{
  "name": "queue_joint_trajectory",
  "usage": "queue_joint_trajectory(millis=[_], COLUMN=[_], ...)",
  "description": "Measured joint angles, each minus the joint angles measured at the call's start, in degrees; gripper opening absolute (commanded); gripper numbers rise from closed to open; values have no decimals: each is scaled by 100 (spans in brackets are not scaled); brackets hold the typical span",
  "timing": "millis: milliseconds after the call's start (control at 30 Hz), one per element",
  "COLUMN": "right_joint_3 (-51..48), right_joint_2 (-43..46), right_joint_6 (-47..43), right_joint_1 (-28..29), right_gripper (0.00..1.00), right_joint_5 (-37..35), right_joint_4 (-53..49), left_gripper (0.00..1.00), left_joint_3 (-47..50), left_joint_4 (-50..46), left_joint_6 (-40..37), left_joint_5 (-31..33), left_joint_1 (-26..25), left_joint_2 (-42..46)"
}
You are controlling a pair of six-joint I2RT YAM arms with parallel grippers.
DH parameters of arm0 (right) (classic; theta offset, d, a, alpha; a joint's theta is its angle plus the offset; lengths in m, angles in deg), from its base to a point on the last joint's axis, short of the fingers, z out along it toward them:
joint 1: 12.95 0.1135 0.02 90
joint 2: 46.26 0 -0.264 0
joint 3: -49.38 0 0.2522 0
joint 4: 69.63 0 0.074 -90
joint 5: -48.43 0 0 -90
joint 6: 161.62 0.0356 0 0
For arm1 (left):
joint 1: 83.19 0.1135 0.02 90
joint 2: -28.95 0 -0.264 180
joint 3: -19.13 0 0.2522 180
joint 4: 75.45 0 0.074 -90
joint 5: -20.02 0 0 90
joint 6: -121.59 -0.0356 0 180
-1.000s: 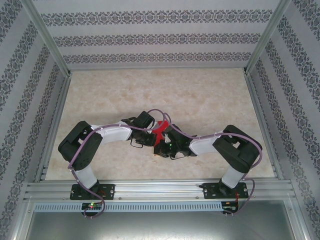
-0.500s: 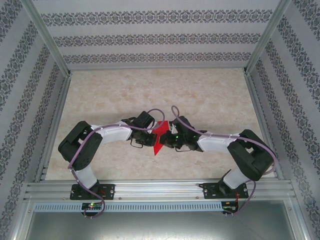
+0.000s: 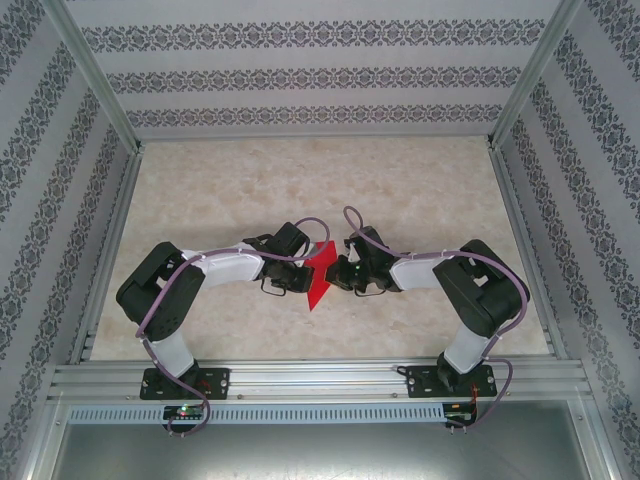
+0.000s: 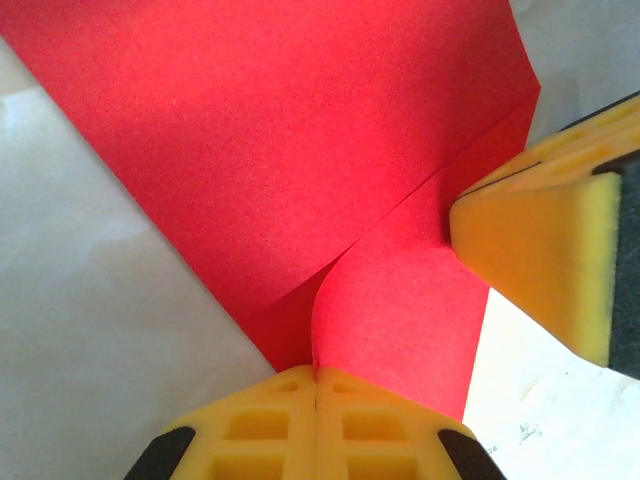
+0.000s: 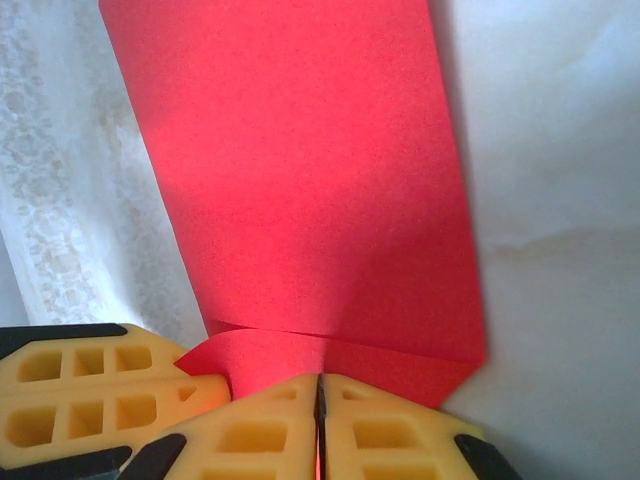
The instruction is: Fold a paper plane with a square sheet of paper (pick it up from the middle)
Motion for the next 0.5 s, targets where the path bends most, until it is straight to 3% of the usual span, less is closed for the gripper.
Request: queue_joint_trajectory(millis=[233, 500], right_joint_3=[170, 254], right_joint_2=[251, -291], right_joint_6=[-109, -131], right_joint_1=[-317, -428], right_gripper=[10, 10], right_joint_5=[66, 153], right_joint_4=[-138, 24], left_gripper=[0, 1], left_joint_3=[0, 0], left_joint_4=[-2, -9], left_joint_6=[-2, 0], left_joint_5=[0, 0], left_joint_1=[0, 0], left_joint_2=[0, 0])
